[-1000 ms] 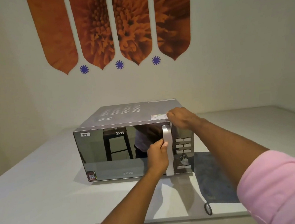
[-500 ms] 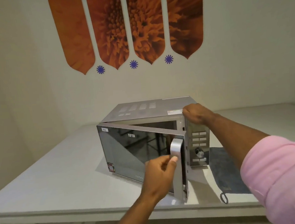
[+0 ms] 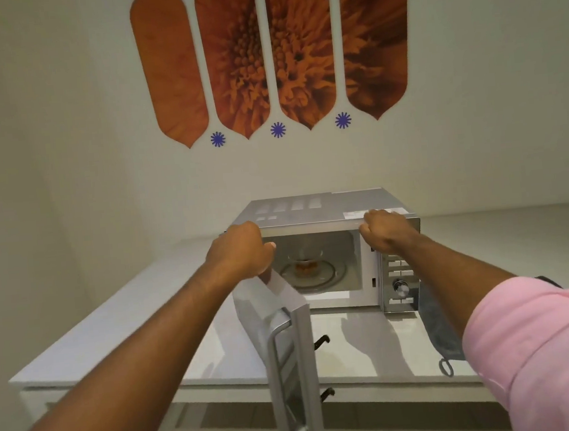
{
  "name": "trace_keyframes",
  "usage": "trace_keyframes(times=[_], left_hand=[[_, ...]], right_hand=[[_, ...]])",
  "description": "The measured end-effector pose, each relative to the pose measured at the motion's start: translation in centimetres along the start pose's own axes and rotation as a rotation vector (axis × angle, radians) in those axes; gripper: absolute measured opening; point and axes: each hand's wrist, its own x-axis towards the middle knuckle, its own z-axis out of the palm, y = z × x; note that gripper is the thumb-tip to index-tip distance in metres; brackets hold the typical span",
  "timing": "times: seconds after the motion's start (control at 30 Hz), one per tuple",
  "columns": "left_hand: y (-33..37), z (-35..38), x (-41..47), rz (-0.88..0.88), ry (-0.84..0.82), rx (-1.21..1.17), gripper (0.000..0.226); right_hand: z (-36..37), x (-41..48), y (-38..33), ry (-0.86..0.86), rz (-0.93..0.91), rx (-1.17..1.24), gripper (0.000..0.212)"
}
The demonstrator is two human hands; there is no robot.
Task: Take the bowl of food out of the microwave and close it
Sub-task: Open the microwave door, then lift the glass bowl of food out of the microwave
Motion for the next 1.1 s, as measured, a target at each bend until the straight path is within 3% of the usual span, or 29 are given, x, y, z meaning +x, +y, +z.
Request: trace_keyframes(times=[0.17, 0.4, 0.67, 1.0, 1.1], left_hand=[[-0.9, -2.3, 0.6, 0.029, -0.136, 0.147, 0.020], [-3.0, -4.0, 0.9, -0.012, -0.182, 0.297, 0.034], [-4.4, -4.6, 0.6, -0.113, -0.230, 0.352, 0.034], [-3.6, -0.6, -1.7, -0.109, -0.073, 0.380, 0.023], [-3.1, 0.9, -2.4, -0.150, -0.091, 0.397, 0.031]], right_hand=[[-0.1, -0.3, -0.3, -0.011, -0.002, -0.022, 0.048], [-0.2, -0.5, -0.5, -0.011, 0.003, -0.035, 0.046], [0.5, -0.8, -0.2, -0.008, -0.035, -0.085, 0.051], [1.5, -1.2, -0.1, 0.021, -0.031, -0.077, 0.059], [1.9, -1.4, 0.1, 0.031, -0.034, -0.087, 0.063]])
